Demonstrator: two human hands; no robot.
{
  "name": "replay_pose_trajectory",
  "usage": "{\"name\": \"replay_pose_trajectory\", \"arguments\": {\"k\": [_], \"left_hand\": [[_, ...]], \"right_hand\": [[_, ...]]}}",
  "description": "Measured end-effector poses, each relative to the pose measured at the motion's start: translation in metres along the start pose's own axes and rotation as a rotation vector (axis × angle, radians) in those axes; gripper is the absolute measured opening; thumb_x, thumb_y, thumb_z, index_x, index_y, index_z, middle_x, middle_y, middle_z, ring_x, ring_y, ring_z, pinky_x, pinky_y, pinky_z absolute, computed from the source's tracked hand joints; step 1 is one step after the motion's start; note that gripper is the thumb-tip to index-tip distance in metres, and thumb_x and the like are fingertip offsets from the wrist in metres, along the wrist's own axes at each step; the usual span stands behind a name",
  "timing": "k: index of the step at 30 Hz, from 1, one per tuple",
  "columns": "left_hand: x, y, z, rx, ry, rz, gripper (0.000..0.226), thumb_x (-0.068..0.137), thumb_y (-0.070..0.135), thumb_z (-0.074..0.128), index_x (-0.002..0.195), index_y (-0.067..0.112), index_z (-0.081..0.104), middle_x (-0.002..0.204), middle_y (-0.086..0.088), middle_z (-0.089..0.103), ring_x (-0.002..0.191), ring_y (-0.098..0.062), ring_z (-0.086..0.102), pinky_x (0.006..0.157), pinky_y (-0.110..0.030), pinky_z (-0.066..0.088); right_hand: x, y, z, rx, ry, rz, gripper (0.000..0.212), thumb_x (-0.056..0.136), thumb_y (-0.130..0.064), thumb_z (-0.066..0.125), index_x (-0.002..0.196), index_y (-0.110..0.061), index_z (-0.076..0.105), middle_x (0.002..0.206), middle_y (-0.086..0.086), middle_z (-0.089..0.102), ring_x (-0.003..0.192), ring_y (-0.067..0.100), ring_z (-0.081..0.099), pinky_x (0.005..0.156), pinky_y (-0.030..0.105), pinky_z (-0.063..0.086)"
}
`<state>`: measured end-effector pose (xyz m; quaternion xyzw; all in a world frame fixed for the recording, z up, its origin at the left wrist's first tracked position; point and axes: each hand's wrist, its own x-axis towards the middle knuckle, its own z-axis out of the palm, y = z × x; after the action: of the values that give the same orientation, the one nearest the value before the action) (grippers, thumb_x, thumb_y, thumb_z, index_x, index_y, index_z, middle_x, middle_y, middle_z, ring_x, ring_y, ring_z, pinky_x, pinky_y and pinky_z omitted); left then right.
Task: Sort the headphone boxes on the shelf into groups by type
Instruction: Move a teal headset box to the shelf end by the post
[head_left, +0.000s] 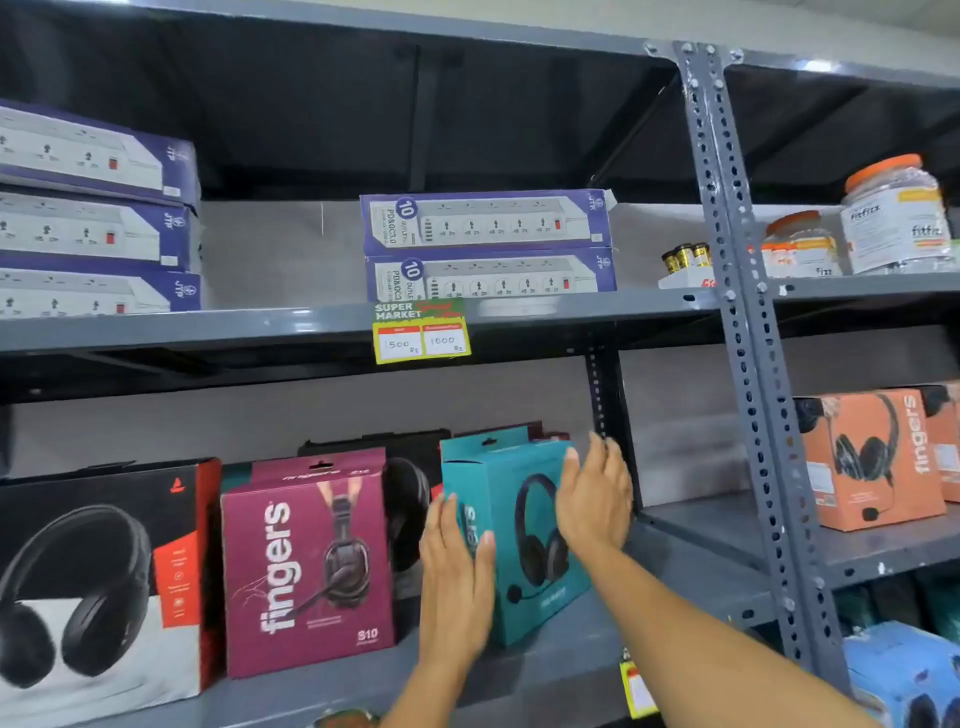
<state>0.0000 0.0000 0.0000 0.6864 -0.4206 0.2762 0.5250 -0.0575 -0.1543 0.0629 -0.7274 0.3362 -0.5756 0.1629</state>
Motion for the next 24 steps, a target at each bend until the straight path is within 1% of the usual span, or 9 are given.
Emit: {"name": "replay_pose_trajectory", "arguments": {"k": [3, 5, 8, 10, 12, 13, 15, 19, 24], "left_hand": [[0.003, -0.007, 0.011, -0.144, -0.041, -0.155, 0.084, 0.082, 0.069, 0.026, 0.153, 0.029, 0.004, 0.159, 0.016, 0.003, 0.140, 0.001, 0.008, 0.117, -0.034, 0.017], [0.004, -0.016, 0.016, -0.255, -0.124, -0.184, 0.090, 0.079, 0.071, 0.036, 0.153, 0.032, 0.001, 0.156, 0.023, 0.002, 0.143, -0.001, 0.010, 0.116, -0.034, 0.017], [0.008, -0.021, 0.021, -0.346, -0.232, -0.204, 0.095, 0.080, 0.062, 0.046, 0.152, 0.036, -0.010, 0.149, 0.025, 0.003, 0.138, 0.004, 0.009, 0.110, -0.026, 0.013], [0.014, -0.029, 0.023, -0.387, -0.208, -0.206, 0.091, 0.081, 0.060, 0.049, 0.152, 0.039, -0.005, 0.150, 0.025, 0.010, 0.141, 0.003, 0.013, 0.114, -0.027, 0.013], [0.022, -0.039, 0.020, -0.500, -0.171, -0.239, 0.078, 0.084, 0.059, 0.053, 0.149, 0.046, 0.011, 0.147, 0.025, 0.030, 0.136, 0.001, 0.035, 0.113, -0.035, 0.031], [0.024, -0.042, 0.019, -0.577, -0.155, -0.270, 0.067, 0.087, 0.055, 0.053, 0.146, 0.048, 0.021, 0.142, 0.023, 0.041, 0.125, 0.004, 0.050, 0.103, -0.034, 0.046], [0.027, -0.045, 0.018, -0.692, -0.144, -0.321, 0.057, 0.090, 0.050, 0.052, 0.142, 0.040, 0.033, 0.134, 0.012, 0.053, 0.104, 0.001, 0.064, 0.079, -0.024, 0.056], [0.030, -0.044, 0.023, -0.775, -0.175, -0.300, 0.065, 0.083, 0.051, 0.048, 0.143, 0.027, 0.037, 0.129, -0.001, 0.058, 0.096, -0.003, 0.069, 0.069, -0.020, 0.056], [0.031, -0.050, 0.023, -0.759, -0.190, -0.289, 0.079, 0.076, 0.067, 0.054, 0.144, 0.032, 0.036, 0.133, -0.001, 0.057, 0.106, -0.008, 0.067, 0.075, -0.026, 0.058]], "right_hand": [[0.003, 0.037, 0.008, 0.054, -0.125, 0.182, 0.060, 0.100, -0.046, 0.015, 0.130, -0.009, 0.051, 0.132, 0.017, 0.057, 0.116, 0.031, 0.055, 0.096, 0.043, 0.044], [0.001, 0.059, 0.017, 0.222, -0.302, 0.344, 0.066, 0.099, -0.049, 0.014, 0.114, -0.004, 0.061, 0.117, 0.020, 0.064, 0.102, 0.030, 0.060, 0.086, 0.039, 0.046], [-0.002, 0.075, 0.031, 0.343, -0.510, 0.441, 0.069, 0.098, -0.054, 0.018, 0.129, -0.005, 0.055, 0.131, 0.019, 0.057, 0.119, 0.034, 0.053, 0.098, 0.042, 0.043], [0.000, 0.084, 0.036, 0.429, -0.525, 0.439, 0.057, 0.100, -0.048, 0.027, 0.119, -0.006, 0.061, 0.119, 0.012, 0.060, 0.110, 0.029, 0.056, 0.091, 0.036, 0.044], [0.002, 0.088, 0.034, 0.629, -0.516, 0.429, 0.042, 0.100, -0.038, 0.040, 0.093, -0.009, 0.069, 0.101, 0.008, 0.066, 0.088, 0.022, 0.060, 0.078, 0.034, 0.047], [0.002, 0.092, 0.032, 0.710, -0.504, 0.424, 0.037, 0.099, -0.035, 0.045, 0.090, -0.010, 0.071, 0.096, 0.007, 0.071, 0.083, 0.021, 0.062, 0.079, 0.035, 0.050], [0.000, 0.096, 0.026, 0.792, -0.508, 0.395, 0.034, 0.096, -0.035, 0.052, 0.094, -0.009, 0.073, 0.088, 0.007, 0.076, 0.082, 0.021, 0.068, 0.078, 0.036, 0.054], [-0.004, 0.096, 0.026, 0.836, -0.590, 0.368, 0.038, 0.097, -0.039, 0.049, 0.093, -0.007, 0.070, 0.073, 0.007, 0.074, 0.061, 0.015, 0.070, 0.053, 0.025, 0.049], [-0.005, 0.093, 0.029, 0.847, -0.586, 0.338, 0.042, 0.097, -0.041, 0.044, 0.088, -0.009, 0.068, 0.065, 0.002, 0.071, 0.057, 0.013, 0.068, 0.051, 0.022, 0.047]]}}
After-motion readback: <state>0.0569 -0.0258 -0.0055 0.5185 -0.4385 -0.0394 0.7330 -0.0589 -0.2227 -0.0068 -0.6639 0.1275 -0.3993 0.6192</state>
